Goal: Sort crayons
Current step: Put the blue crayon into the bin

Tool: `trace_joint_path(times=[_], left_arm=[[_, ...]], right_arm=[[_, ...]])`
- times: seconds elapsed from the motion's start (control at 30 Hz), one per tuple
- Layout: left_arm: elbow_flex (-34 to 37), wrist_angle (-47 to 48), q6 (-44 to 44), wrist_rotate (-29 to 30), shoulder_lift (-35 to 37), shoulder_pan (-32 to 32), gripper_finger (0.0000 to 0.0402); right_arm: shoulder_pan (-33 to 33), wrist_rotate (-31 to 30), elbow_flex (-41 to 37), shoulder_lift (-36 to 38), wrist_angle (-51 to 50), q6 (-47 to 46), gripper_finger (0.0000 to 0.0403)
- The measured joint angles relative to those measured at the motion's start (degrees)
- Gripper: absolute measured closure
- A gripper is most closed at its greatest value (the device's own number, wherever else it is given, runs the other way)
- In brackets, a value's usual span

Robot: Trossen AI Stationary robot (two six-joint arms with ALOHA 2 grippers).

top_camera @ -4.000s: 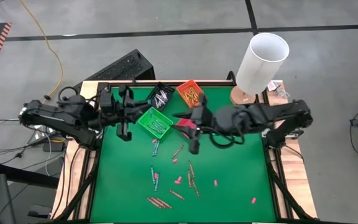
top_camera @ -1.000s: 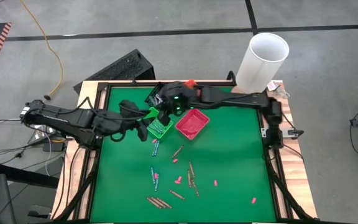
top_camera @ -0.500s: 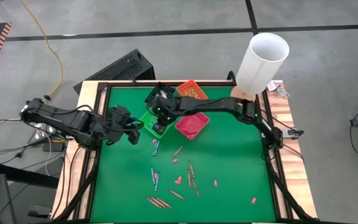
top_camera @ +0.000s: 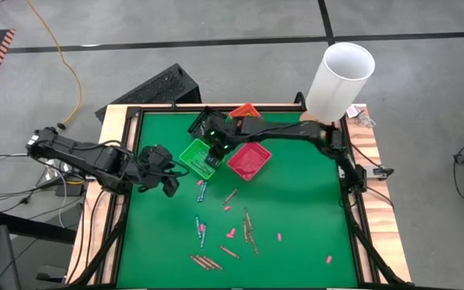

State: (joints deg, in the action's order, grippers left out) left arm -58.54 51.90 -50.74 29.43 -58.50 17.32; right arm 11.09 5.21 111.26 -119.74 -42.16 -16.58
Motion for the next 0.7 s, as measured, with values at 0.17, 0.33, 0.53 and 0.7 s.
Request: trace_joint_path(times=[0.17, 0.33, 0.53, 0.7], left_arm=[[5.2, -1.5, -7.0, -4.3, -0.2, 2.2, 0.023], [11.7, -7.4, -12.8, -7.9, -3.0, 4.7, 0.023], [15.7, -22.0, -0.2, -13.7, -11.0, 8.6, 0.023], [15.7, -31.8, 23.0, -13.0, -18.6, 12.2, 0.0231]], right_arm=[[1.1, -5.4, 0.1, 11.8, -10.3, 3.6, 0.0261], [1.4, -10.6, 0.1, 23.9, -14.1, 2.5, 0.0269], [1.3, -16.2, 0.1, 34.1, -14.4, 1.0, 0.027], [1.2, -16.9, 0.1, 38.8, -15.4, -1.0, 0.027]])
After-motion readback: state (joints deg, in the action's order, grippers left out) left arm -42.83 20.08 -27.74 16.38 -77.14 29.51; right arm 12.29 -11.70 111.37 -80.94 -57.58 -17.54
